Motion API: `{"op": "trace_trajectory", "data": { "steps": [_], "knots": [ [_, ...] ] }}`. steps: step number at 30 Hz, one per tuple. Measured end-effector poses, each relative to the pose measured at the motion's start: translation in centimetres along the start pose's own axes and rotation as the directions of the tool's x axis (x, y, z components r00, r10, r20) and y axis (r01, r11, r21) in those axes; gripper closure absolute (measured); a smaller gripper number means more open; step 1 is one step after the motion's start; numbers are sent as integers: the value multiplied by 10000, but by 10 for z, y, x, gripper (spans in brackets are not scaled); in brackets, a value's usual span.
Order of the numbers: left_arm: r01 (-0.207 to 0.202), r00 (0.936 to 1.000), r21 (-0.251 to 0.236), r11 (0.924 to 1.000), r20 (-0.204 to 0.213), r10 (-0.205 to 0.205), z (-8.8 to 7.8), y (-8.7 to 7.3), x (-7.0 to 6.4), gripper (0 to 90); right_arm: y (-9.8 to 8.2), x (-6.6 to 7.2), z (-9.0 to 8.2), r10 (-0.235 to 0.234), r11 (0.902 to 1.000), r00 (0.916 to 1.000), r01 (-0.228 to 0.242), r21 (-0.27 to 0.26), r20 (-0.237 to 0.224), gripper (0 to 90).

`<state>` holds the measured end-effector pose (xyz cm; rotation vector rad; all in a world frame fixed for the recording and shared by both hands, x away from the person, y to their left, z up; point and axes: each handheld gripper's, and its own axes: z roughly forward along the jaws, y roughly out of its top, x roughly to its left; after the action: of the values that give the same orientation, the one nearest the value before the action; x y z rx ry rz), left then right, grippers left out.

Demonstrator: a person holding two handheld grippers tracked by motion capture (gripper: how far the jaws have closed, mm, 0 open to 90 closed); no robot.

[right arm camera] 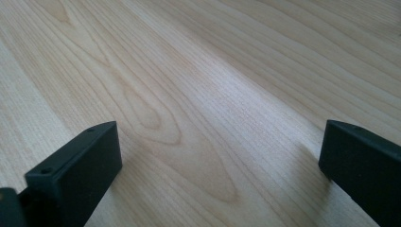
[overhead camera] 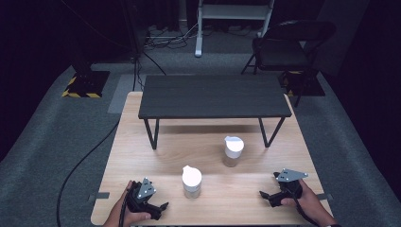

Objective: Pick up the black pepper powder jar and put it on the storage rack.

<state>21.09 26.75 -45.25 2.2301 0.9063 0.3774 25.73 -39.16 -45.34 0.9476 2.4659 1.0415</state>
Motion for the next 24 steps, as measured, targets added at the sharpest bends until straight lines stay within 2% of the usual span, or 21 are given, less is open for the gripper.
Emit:
{"op": "trace_trajectory", "data": {
  "steps": [24],
  "knots": [
    [-28, 10000, 0, 10000, 18, 28, 0, 1, 0, 3, -1, 1, -1, 40, 10000, 10000, -40, -1, 56, 0]
  ]
}}
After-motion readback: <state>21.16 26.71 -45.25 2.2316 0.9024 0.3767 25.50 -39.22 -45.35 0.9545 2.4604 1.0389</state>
